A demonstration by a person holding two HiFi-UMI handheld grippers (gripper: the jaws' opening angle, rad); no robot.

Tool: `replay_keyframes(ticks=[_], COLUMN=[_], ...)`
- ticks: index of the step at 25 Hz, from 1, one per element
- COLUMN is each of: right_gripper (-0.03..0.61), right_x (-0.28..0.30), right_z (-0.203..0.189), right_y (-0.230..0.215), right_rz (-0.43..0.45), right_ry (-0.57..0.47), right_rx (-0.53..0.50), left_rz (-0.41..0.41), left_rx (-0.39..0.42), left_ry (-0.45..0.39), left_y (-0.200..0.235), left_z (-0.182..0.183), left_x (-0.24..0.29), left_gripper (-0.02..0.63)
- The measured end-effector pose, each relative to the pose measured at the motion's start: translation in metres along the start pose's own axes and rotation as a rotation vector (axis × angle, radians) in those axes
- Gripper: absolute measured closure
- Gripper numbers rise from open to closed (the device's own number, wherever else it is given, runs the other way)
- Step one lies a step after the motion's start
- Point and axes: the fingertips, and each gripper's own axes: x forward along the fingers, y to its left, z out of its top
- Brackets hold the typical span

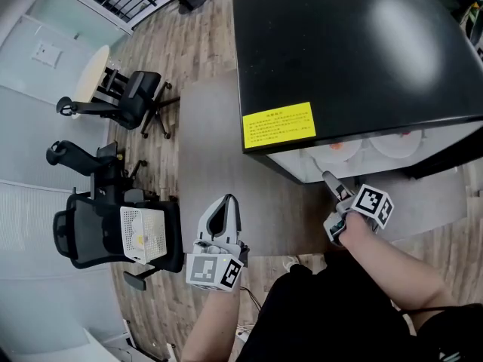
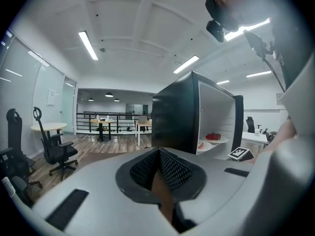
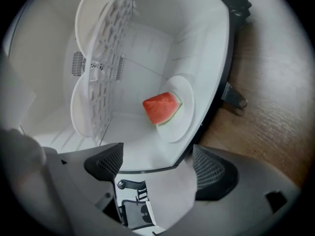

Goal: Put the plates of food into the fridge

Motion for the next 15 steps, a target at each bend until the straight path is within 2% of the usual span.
replay_keyframes(ticks=[5, 8, 12, 15], right_gripper=[0.153, 0.153, 0.153, 0.155], right_x=[-0.015, -0.027, -0.037, -0.043], right_z=[-0.018, -0.021, -0.018, -0.015], right_y=[0.033, 0.049, 0.070, 0.089], right_rz=[0.135, 0.140, 0.198, 0.235], right_ry=[0.012, -0.008, -0.058, -0.101], right_rx=[-0.175, -0.292, -0.319, -0.429], left_rz=[-0.039, -0.062, -0.098, -0.121], left_rx=[-0.001, -0.004, -0.001, 0.004], left_ry=[-0.029, -0.043, -0.059, -0.077], left_y=[0.005, 0.009, 0.012, 0.015], left_z=[0.003, 0.005, 0.007, 0.013], left_x=[-0.008, -0.014, -0.017, -0.017], left_gripper=[0.611, 0.611, 0.611, 0.611])
